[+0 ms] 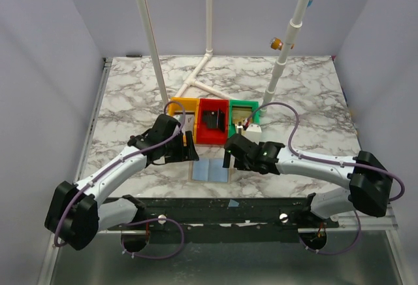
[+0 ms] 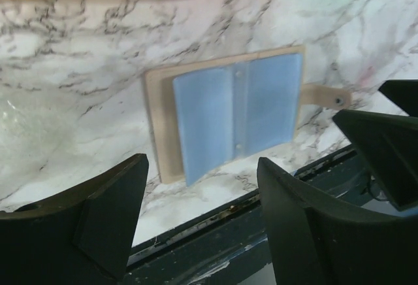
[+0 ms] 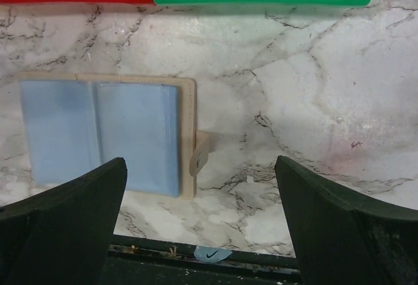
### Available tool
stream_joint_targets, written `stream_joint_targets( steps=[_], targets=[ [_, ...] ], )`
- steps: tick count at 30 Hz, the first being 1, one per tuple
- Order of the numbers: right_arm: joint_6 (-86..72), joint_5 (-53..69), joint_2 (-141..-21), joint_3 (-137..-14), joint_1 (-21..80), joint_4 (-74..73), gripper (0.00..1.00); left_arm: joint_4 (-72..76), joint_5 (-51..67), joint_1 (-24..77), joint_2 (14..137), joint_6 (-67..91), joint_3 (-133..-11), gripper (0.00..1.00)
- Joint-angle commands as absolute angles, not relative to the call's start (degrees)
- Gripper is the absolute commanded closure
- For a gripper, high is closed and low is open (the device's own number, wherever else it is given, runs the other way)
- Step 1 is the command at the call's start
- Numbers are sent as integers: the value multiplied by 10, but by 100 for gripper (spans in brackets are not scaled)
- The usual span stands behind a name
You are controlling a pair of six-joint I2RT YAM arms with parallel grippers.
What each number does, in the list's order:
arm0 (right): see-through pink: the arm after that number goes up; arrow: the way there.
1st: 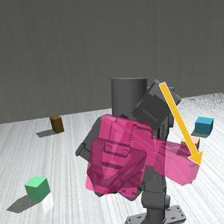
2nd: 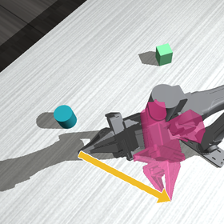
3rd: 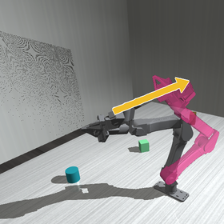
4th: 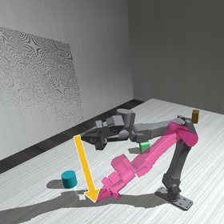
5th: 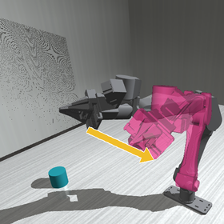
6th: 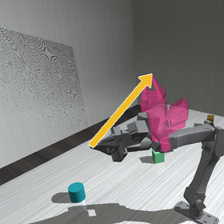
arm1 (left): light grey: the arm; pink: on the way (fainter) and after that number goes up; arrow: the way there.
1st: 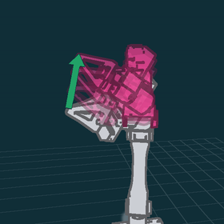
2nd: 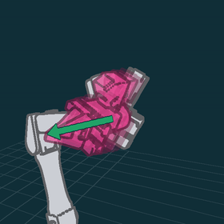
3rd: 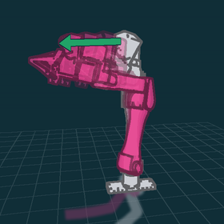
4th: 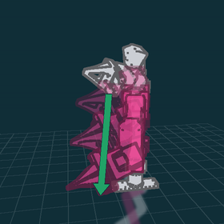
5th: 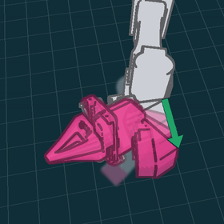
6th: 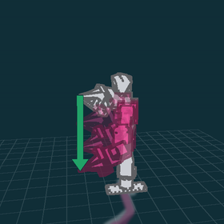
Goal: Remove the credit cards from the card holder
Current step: Close the card holder at the center of the board.
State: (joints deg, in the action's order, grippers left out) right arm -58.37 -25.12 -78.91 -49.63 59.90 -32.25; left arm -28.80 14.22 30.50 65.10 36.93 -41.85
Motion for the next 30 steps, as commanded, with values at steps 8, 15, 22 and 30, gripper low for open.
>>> stream_joint_targets(
  steps=[8, 15, 22, 30],
  targets=[
    [-574, -223, -812, -485, 598, -291, 10, -186, 155, 300, 701, 398, -321, 44],
    [-570, -212, -835, -487, 598, -277, 18, -170, 155, 300, 721, 396, -311, 50],
    [-573, -221, -848, -490, 598, -282, 28, -162, 146, 300, 741, 393, -306, 55],
    [-576, -226, -866, -486, 598, -282, 53, -152, 152, 300, 761, 390, -304, 60]
  ],
)
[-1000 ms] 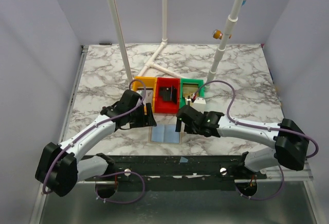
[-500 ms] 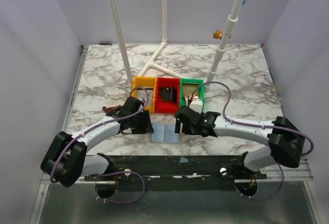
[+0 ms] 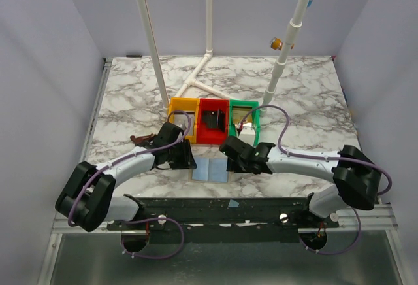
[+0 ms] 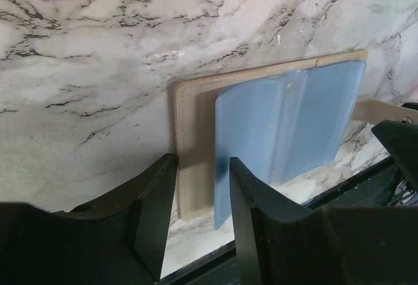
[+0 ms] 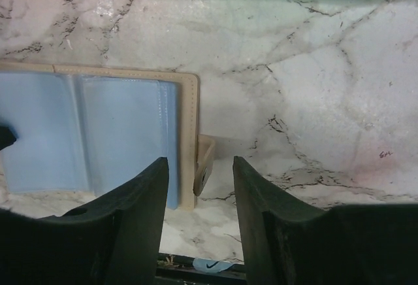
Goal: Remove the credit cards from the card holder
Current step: Close the card holder at the center of the board.
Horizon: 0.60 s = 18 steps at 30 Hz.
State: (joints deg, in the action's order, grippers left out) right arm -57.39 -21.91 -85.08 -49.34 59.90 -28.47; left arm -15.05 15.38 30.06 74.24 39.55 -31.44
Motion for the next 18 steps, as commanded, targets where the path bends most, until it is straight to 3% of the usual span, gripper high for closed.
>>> stream_joint_targets(
  steps=[1, 6, 18],
  targets=[
    [-576, -226, -869, -485, 598, -279, 56, -152, 154, 300, 760, 390, -305, 61],
    [-571, -218, -894, -487, 598, -270, 66, -150, 168, 300, 757, 394, -309, 66],
    [-566, -221, -886, -498, 598, -274, 85, -139, 193, 300, 751, 402, -308, 86]
  ],
)
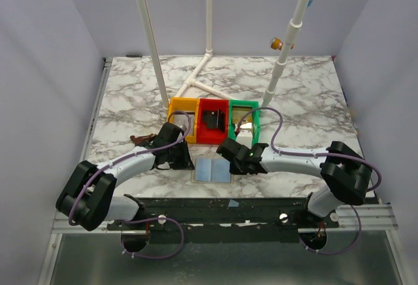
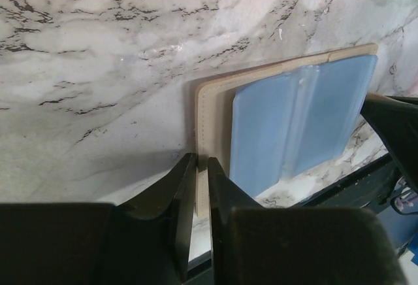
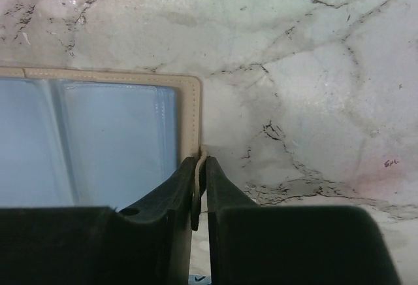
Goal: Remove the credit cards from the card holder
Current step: Close the card holder at the center of the board.
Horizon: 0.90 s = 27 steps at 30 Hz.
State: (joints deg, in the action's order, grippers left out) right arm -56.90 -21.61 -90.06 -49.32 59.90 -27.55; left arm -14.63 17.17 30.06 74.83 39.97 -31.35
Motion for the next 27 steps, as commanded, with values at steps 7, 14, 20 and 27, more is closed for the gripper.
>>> stream_joint_targets(
  steps=[7, 14, 20, 27],
  targets=[
    [-561, -216, -875, -508, 598, -274, 99, -128, 218, 300, 736, 417, -308, 93],
    [-557, -209, -882, -510, 598, -269, 99, -153, 233, 301, 694, 422, -327, 99],
    [-557, -204, -886, -512, 598, -262, 99, -163, 245, 314, 675, 429, -347, 100],
    [-562, -203, -879, -506, 598, -259, 99, -153, 247, 353, 691, 451, -373, 100]
  ],
)
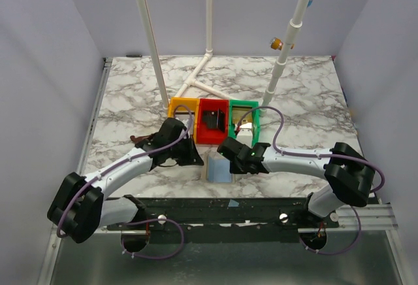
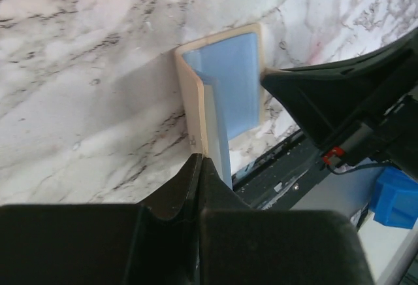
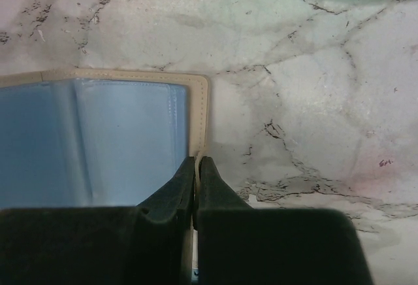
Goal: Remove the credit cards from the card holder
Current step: Close the card holder at the center of the board.
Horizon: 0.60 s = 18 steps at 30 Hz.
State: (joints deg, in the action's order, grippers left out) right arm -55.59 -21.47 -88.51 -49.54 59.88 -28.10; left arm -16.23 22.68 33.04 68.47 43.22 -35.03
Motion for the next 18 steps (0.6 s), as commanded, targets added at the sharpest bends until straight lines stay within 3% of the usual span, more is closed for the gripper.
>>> stream_joint_targets(
  steps=[1, 11, 18],
  targets=[
    [-563, -205, -876, -505, 598, -259, 100, -152, 246, 358, 696, 453, -378, 100],
    [-575, -215, -852, -493, 598, -268, 94, -125, 240, 403, 771, 473, -424, 92],
    [-584, -221, -831, -482, 598, -274, 81, -109, 243, 418, 834, 482, -462, 90]
  ],
)
